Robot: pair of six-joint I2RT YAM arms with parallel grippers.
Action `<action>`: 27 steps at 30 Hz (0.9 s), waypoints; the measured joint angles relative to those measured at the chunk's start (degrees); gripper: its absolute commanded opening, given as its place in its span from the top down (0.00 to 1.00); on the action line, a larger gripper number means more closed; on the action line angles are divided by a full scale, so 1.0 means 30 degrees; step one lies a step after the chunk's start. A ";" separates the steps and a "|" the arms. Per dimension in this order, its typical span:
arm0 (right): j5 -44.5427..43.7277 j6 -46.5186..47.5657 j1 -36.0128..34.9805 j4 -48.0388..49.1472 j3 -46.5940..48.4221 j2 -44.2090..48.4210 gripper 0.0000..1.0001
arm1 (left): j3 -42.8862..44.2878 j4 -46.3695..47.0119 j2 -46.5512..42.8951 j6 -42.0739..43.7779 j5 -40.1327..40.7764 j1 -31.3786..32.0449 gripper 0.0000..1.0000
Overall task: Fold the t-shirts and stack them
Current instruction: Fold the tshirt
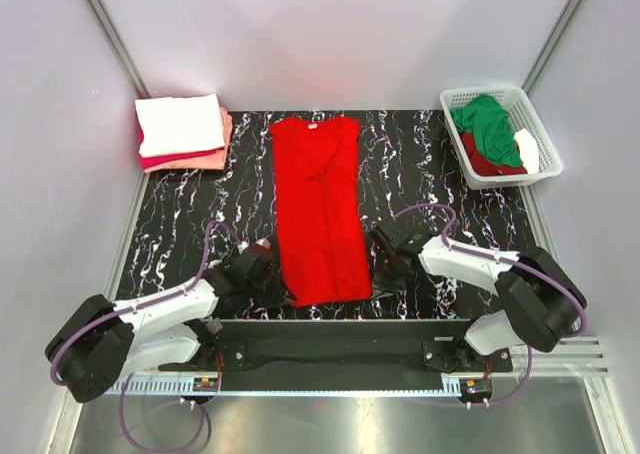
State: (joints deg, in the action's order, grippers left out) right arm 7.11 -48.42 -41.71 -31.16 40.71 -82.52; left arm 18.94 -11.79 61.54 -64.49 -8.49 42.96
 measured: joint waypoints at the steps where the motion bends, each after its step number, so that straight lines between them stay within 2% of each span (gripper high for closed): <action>1: -0.0022 0.0036 0.0000 0.0007 0.0000 0.0000 1.00 | 0.0000 -0.0015 0.0029 -0.0044 0.0000 0.0015 1.00; 9: -0.0058 0.0029 -0.0007 0.0058 -0.0138 0.0780 1.00 | 0.0175 -0.0648 -0.0124 -0.0095 0.0306 0.0291 1.00; 19: 0.0095 -0.0503 -0.0007 -0.0095 -0.0721 0.2812 1.00 | 0.0299 -0.3184 -0.2208 -0.0364 0.0831 0.0517 1.00; 27: 0.0474 -0.0962 -0.0015 -0.1435 -0.0007 0.5144 1.00 | 0.3300 -0.5741 -0.2681 -0.0284 0.1086 0.0707 0.96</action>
State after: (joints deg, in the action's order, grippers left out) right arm 8.54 -51.31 -41.76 -35.46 40.69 -67.09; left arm 28.84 -29.02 53.49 -65.34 -5.23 45.08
